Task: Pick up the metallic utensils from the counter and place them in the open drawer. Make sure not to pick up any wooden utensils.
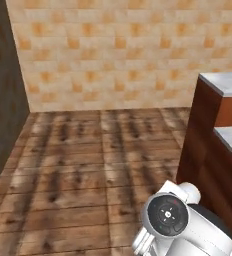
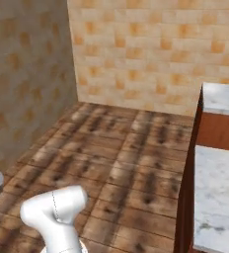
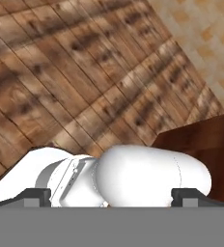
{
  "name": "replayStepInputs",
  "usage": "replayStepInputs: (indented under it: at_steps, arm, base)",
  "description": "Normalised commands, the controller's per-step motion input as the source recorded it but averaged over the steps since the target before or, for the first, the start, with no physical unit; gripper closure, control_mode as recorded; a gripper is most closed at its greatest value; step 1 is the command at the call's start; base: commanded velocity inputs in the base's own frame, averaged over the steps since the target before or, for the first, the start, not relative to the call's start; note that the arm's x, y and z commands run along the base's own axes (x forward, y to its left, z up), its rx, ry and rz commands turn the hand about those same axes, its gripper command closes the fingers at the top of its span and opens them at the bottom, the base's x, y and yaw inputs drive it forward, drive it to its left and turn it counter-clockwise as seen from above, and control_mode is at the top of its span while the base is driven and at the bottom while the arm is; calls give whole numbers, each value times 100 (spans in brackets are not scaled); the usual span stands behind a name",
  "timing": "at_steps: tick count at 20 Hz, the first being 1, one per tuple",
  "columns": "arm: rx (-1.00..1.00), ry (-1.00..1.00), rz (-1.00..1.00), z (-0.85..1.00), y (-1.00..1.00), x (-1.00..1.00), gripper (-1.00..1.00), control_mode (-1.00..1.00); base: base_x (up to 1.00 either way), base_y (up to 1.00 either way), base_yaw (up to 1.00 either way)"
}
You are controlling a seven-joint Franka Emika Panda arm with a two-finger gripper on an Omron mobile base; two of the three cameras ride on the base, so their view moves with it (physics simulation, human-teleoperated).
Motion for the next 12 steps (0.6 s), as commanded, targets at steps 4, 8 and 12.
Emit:
replayStepInputs:
  at_steps: [4, 8, 12]
  arm:
    - [0, 0, 0, 0, 0, 0, -100, 100]
    - [0, 0, 0, 0, 0, 0, -100, 100]
    - [0, 0, 0, 0, 0, 0, -100, 100]
  base:
    - [100, 11, -43]
    - [100, 17, -42]
    - [100, 45, -43]
